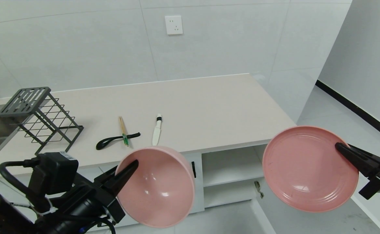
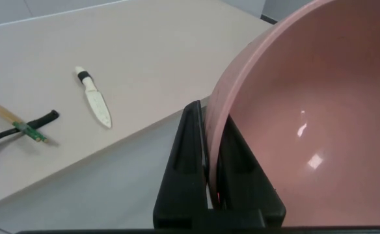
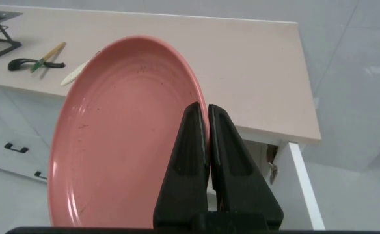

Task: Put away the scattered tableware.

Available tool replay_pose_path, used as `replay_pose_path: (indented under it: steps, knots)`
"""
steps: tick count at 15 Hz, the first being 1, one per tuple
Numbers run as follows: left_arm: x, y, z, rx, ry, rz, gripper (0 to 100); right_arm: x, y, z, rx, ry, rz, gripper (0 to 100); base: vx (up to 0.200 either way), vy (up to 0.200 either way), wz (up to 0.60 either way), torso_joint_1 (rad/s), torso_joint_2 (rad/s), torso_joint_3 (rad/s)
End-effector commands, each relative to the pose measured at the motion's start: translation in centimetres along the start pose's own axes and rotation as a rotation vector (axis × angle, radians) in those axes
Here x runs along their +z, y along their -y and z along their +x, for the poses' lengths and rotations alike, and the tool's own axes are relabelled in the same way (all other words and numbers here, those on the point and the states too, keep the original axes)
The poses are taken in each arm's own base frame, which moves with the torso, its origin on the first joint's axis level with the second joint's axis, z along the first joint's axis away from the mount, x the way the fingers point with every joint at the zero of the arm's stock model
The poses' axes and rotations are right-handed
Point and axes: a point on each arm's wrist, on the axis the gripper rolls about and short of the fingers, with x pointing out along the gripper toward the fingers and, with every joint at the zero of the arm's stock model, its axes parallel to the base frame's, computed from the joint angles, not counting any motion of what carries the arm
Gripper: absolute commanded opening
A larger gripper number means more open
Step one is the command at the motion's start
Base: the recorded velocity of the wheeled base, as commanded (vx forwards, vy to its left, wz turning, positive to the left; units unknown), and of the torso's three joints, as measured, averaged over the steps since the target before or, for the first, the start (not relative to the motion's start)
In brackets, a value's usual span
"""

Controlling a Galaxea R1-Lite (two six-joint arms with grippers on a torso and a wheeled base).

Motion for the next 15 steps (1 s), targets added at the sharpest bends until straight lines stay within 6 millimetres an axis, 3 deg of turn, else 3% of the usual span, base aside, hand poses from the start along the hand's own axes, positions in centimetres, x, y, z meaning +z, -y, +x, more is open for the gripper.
replay_pose_path:
  steps: [1, 10, 15]
  knots:
    - [-0.18, 0.00, -0.02, 0.000, -0.010, 0.001, 0, -0.03, 0.01, 0.02, 0.000, -0.001, 0.000, 0, 0.000, 0.000, 0.00, 0.000, 0.00, 0.000]
    - [-0.37, -0.01, 0.11, 0.002, -0.020, 0.000, 0, -0.41, 0.05, 0.28, 0.002, -0.022, 0.006, 0, 0.000, 0.000, 0.00, -0.004, 0.01, 0.004]
    - [-0.40, 0.02, 0.13, 0.000, -0.022, 0.000, 0, -0.52, 0.07, 0.35, 0.002, -0.028, 0.007, 0, 0.000, 0.000, 0.00, -0.114, 0.24, 0.116]
